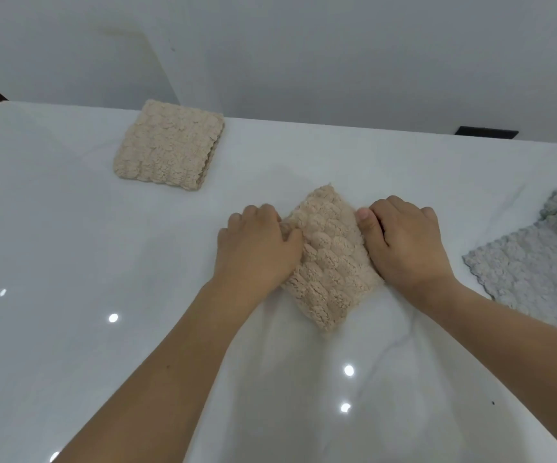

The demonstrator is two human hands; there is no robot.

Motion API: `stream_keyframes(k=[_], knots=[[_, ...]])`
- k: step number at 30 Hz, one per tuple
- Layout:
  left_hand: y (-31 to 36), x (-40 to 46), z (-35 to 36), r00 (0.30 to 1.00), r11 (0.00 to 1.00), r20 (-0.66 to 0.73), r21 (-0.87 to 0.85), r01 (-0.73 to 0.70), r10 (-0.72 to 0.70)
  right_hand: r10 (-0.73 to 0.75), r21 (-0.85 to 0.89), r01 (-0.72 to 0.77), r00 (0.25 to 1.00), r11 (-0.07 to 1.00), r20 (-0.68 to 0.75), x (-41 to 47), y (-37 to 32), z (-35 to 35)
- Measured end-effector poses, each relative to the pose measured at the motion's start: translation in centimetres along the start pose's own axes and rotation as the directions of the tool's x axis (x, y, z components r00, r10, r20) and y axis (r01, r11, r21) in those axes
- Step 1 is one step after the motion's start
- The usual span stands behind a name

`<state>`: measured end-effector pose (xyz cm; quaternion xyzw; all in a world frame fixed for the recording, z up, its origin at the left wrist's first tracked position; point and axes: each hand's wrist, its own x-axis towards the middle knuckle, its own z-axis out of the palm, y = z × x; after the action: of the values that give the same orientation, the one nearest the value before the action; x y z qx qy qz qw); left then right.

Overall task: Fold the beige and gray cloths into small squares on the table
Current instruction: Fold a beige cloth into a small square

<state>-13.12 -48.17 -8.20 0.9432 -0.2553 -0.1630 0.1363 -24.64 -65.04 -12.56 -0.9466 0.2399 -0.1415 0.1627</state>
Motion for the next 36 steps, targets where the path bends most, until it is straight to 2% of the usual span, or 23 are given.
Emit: stream_keyframes(k=[2,4,7,8,12,15,16,17,18,19,20,21,22,26,30,32,34,35,36], knots=[[0.4,0.0,0.2,0.998,0.998,0.039,0.009,-0.057,0.057,-0.006,0.01,0.006,1.0,1.0,0.002,0.1,0.1,-0.1],[0.4,-0.3,0.0,0.997,0.992,0.013,-0.106,-0.074,0.076,-0.013,0.023,0.013,1.0,1.0,0.008,0.1,0.2,-0.1],[0.0,-0.6,-0.9,0.996,0.9,0.088,-0.431,0.062,-0.026,0.002,0.07,-0.003,1.0,0.998,0.021,0.1,0.3,0.1],[0.0,-0.7,-1.1,0.989,0.869,0.129,-0.479,0.127,-0.073,0.014,0.079,-0.016,0.999,0.997,0.029,0.1,0.4,0.1],[0.9,-1.6,-1.9,0.978,0.878,0.181,-0.445,0.178,-0.106,0.048,0.129,-0.06,0.994,0.99,0.094,0.3,0.5,0.0],[3.0,-2.7,-3.6,0.994,0.8,0.108,-0.593,0.091,-0.033,0.119,0.329,-0.171,0.978,0.929,0.173,0.2,0.0,-1.3],[3.9,-3.0,-4.2,0.998,0.763,0.063,-0.644,0.044,-0.004,0.15,0.442,-0.248,0.958,0.862,0.244,0.4,-0.2,-2.2],[4.9,-3.2,-4.6,1.0,0.729,0.011,-0.685,-0.005,0.018,0.148,0.59,-0.34,0.925,0.732,0.349,0.7,-0.4,-3.2],[5.9,-3.4,-5.0,0.999,0.696,-0.038,-0.716,-0.046,0.027,0.091,0.733,-0.429,0.887,0.528,0.453,1.0,-0.4,-4.3],[6.9,-3.5,-5.3,0.997,0.66,-0.072,-0.747,-0.072,0.027,0.006,0.802,-0.514,0.843,0.304,0.538,1.5,-0.1,-5.5],[7.9,-3.4,-5.3,0.996,0.618,-0.089,-0.782,-0.083,0.02,-0.065,0.806,-0.578,0.806,0.126,0.588,2.0,0.4,-6.9],[9.0,-3.3,-5.2,0.995,0.576,-0.095,-0.813,-0.085,0.012,-0.095,0.788,-0.615,0.783,0.032,0.614,2.4,1.1,-8.2],[10.0,-3.0,-4.9,0.995,0.547,-0.096,-0.834,-0.079,-0.001,-0.088,0.779,-0.627,0.776,0.001,0.625,2.8,1.9,-9.4],[14.3,-1.2,-3.1,0.992,0.471,-0.07,-0.882,-0.015,-0.101,0.044,0.793,-0.603,0.798,0.084,0.602,4.8,6.2,-13.0],[18.4,1.1,-0.2,0.987,0.488,-0.021,-0.871,0.061,-0.161,0.206,0.81,-0.547,0.835,0.212,0.51,7.1,10.4,-14.9],[20.4,1.9,1.7,0.969,0.469,0.009,-0.874,0.127,-0.246,0.206,0.792,-0.523,0.852,0.315,0.481,8.0,12.5,-15.1],[22.1,2.1,3.8,0.944,0.392,0.088,-0.894,0.216,-0.318,0.229,0.703,-0.539,0.84,0.464,0.492,8.7,14.8,-14.9],[22.8,1.9,4.9,0.941,0.37,0.155,-0.891,0.264,-0.3,0.25,0.634,-0.549,0.828,0.545,0.502,8.8,15.8,-14.6],[23.3,1.5,5.9,0.945,0.398,0.22,-0.865,0.304,-0.244,0.274,0.56,-0.546,0.823,0.623,0.497,8.7,16.9,-14.2]])
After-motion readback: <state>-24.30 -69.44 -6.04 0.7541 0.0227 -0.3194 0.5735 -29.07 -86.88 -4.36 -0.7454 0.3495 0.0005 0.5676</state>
